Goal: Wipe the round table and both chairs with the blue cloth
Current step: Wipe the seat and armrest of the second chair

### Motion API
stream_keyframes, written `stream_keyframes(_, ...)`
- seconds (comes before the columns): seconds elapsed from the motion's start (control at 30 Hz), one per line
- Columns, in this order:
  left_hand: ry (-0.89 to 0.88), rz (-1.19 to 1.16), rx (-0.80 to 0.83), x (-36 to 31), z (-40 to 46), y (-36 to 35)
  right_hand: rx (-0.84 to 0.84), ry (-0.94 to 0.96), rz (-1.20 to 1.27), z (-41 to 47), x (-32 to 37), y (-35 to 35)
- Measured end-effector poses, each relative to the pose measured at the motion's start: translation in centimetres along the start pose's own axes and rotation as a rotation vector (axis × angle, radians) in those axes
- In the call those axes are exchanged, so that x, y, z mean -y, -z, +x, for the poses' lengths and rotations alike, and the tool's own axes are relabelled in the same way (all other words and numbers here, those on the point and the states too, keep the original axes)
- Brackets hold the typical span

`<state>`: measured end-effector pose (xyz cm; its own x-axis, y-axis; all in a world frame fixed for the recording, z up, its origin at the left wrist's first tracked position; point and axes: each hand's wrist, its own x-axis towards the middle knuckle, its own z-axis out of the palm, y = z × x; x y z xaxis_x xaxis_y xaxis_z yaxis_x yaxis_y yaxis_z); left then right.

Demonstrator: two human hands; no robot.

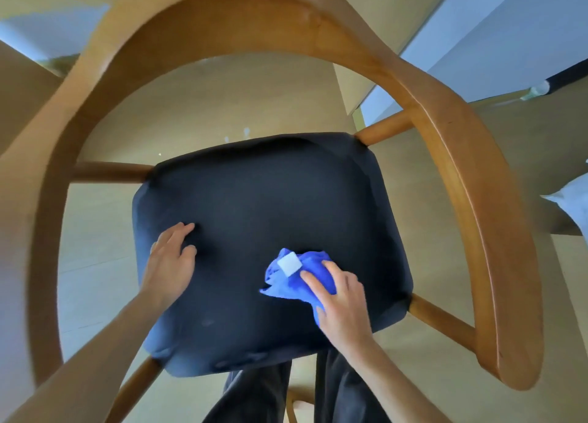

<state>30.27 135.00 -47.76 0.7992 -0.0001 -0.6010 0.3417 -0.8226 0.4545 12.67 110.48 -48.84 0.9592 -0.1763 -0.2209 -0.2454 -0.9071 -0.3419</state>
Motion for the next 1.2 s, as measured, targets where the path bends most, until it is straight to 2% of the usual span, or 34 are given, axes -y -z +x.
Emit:
stream_keyframes(0.1,0.0,0.009,0.016,0.1,0.2,0.0,-0.139,-0.369,0.045,-1.1,-3.1,1.0)
stream_keyframes(0.2,0.018,-0.023,0.026,0.2,0.1,0.0,-0.282,-0.743,0.159,-1.1,0.7,-0.8)
stream_keyframes(0.27,0.026,-0.039,0.039,0.2,0.0,0.0,-0.256,-0.758,0.22,-1.4,5.7,-2.6)
stream_keyframes(0.37,0.026,-0.034,0.04,0.2,0.1,0.2,-0.047,-0.471,0.362,-3.4,14.3,-5.3)
stream_keyframes(0.47,0.019,-0.044,0.056,0.2,0.3,0.4,0.185,-0.031,0.322,-5.6,18.8,-7.3)
stream_keyframes(0.57,0.017,-0.041,0.07,0.3,0.3,0.7,0.294,0.512,0.0,-6.2,17.1,-8.1)
stream_keyframes(0.63,0.009,-0.023,0.064,0.3,0.4,0.7,0.373,0.772,-0.19,-5.8,14.1,-7.9)
stream_keyframes(0.7,0.002,0.002,0.069,0.4,0.4,0.6,0.362,0.891,-0.25,-5.5,10.9,-7.5)
stream_keyframes(0.77,-0.004,0.028,0.071,0.7,0.3,0.4,0.316,0.903,-0.23,-5.3,7.7,-6.8)
stream_keyframes(0.87,0.001,0.054,0.067,1.0,0.3,0.1,0.2,0.644,-0.181,-4.0,2.6,-3.5)
stream_keyframes(1.07,0.057,0.13,0.145,-0.4,-0.2,-0.4,0.145,-0.291,-0.152,2.5,-4.6,6.1)
stream_keyframes(1.13,0.079,0.124,0.164,-1.7,-1.0,-0.7,0.11,-0.447,-0.012,3.2,-4.1,7.9)
stream_keyframes(1.2,0.052,0.148,0.193,-3.1,-2.1,-1.1,0.064,-0.468,0.227,2.9,-2.2,10.1)
